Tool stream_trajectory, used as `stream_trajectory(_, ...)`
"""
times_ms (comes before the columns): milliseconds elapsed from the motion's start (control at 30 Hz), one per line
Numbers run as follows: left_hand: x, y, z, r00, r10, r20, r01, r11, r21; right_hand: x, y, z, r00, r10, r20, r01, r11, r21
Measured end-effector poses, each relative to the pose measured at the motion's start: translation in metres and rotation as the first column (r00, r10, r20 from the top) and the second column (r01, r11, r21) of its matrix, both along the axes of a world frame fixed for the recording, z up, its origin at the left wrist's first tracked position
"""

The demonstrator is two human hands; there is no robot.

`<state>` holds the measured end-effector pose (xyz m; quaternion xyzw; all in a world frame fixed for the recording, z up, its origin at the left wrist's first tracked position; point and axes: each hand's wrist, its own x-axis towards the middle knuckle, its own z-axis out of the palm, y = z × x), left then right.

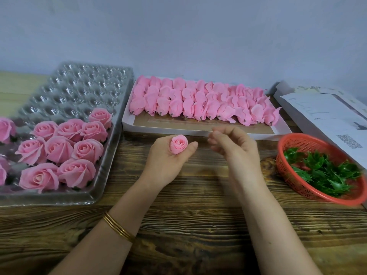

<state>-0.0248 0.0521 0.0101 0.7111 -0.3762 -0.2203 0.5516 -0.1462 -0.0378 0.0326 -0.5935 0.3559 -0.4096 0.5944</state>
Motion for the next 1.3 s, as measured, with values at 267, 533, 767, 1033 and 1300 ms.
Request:
stream_trajectory(267, 0.001, 0.001, 0.003, 0.998, 0.013, -0.059, -0.013, 1.0, -0.003, -0.044, -0.044, 0.02, 0.969, -0.205, -0.135, 0.18, 0.968, -0.174)
stream_trajectory(533, 0.002, 0.001, 0.001, 0.998, 0.015, -0.054, -0.015, 1.0, 0.005, -0.09, -0.072, 0.019, 0.672, -0.528, -0.518, 0.328, 0.84, -0.432)
stream_trajectory(767, 0.003, 0.001, 0.001, 0.997, 0.037, -0.074, -0.035, 0.999, 0.026, -0.101, -0.079, 0.02, 0.412, -0.548, -0.728, 0.304, 0.836, -0.456)
stream_trajectory(1033, 0.003, 0.0, 0.002, 0.995, 0.041, -0.089, -0.038, 0.998, 0.04, -0.096, -0.084, 0.018, 0.344, -0.442, -0.829, 0.252, 0.894, -0.371)
stream_trajectory(1300, 0.003, -0.001, 0.0, 0.995, 0.04, -0.088, -0.036, 0.998, 0.05, -0.096, -0.089, 0.015, 0.307, -0.423, -0.853, 0.239, 0.901, -0.361)
